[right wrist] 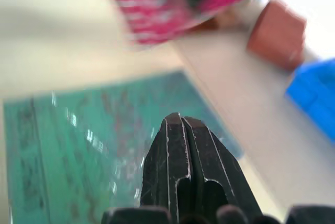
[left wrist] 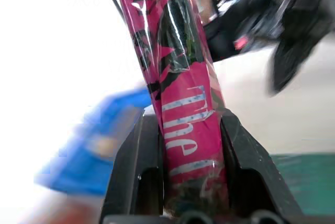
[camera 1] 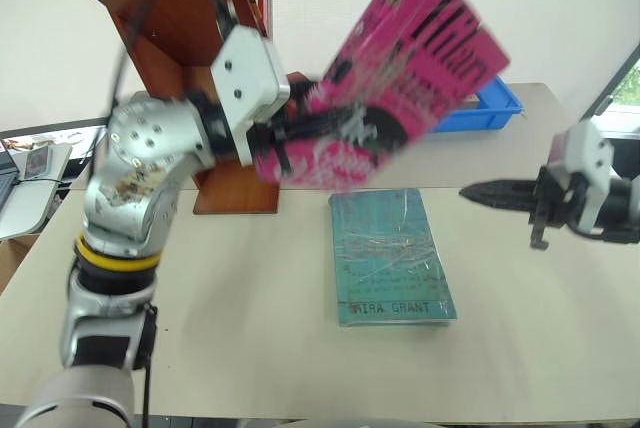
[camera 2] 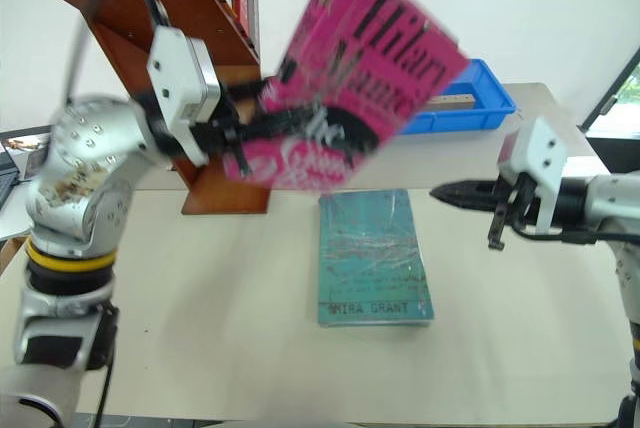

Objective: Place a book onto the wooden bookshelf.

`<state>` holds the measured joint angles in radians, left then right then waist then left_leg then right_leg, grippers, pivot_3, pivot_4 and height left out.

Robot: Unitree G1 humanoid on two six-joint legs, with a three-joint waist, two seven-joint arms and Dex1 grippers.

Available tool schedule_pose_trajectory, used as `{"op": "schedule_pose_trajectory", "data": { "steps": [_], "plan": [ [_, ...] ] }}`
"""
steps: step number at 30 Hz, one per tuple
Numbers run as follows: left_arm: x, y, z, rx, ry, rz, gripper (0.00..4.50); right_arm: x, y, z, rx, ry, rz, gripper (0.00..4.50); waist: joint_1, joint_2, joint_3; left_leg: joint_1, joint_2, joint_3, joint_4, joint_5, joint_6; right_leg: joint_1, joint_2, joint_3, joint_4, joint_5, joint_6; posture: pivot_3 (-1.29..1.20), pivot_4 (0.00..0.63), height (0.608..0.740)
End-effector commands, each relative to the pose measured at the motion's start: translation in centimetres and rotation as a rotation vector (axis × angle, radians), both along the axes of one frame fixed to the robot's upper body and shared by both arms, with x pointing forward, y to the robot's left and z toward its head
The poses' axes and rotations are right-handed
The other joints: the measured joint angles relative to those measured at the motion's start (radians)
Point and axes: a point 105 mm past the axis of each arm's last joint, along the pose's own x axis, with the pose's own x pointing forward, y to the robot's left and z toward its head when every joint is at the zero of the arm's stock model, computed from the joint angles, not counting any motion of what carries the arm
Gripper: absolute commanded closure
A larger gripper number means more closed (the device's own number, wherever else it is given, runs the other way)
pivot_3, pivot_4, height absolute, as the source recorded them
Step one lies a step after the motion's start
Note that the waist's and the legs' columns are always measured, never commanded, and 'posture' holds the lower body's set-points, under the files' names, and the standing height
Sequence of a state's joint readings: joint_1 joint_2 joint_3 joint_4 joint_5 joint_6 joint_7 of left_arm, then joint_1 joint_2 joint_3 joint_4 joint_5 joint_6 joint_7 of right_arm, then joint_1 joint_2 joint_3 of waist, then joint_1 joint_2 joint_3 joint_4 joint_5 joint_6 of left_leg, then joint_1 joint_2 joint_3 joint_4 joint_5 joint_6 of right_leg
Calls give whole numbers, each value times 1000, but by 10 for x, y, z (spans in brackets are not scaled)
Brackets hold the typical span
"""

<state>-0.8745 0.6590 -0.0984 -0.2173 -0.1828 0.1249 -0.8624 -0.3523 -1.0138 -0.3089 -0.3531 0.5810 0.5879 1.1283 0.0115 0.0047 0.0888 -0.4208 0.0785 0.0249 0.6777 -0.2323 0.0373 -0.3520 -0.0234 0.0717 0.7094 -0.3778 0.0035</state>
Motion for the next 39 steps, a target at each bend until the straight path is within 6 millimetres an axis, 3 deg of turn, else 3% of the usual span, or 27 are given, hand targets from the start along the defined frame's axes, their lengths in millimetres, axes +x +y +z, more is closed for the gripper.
{"op": "schedule_pose_trajectory", "data": {
  "steps": [1,6,9,16,23,27,35,39],
  "plan": [
    [10,12,19,139,-336,85,3760,-5,13,28,54,-63,21,4500,0,0,0,1,0,0,-1,0,0,1,0,0,0,0,0,0,150,637],
    [32,44,17,365,-533,215,3760,-3,32,44,105,-101,62,4500,0,0,1,0,1,0,1,0,0,-5,0,0,1,1,2,0,150,637],
    [40,71,6,462,-510,288,3760,-1,39,49,116,-114,80,4500,1,-1,2,-1,1,0,1,0,0,-8,0,-1,2,0,4,0,150,637],
    [46,110,-22,588,-377,401,3760,1,48,52,129,-118,110,4500,5,-1,2,-5,3,3,2,0,0,-19,-1,-2,7,1,5,0,150,637],
    [44,130,-47,637,-262,424,3760,2,54,56,144,-120,145,4500,2,-1,2,-4,5,4,1,0,0,-21,0,-4,9,1,5,0,150,637],
    [45,138,-48,625,-237,453,3760,2,56,56,145,-119,154,4500,0,-1,2,-4,5,5,1,0,0,-21,0,-3,9,1,5,0,150,637],
    [39,139,-48,560,-179,442,43,3,52,51,140,-111,147,4500,1,0,1,-4,6,5,1,0,0,-24,1,-4,10,1,5,0,150,637],
    [31,139,-39,526,-204,429,43,5,50,51,137,-111,142,4500,4,1,0,-4,6,5,1,0,0,-24,0,-4,10,1,5,0,150,637]
  ]
}}
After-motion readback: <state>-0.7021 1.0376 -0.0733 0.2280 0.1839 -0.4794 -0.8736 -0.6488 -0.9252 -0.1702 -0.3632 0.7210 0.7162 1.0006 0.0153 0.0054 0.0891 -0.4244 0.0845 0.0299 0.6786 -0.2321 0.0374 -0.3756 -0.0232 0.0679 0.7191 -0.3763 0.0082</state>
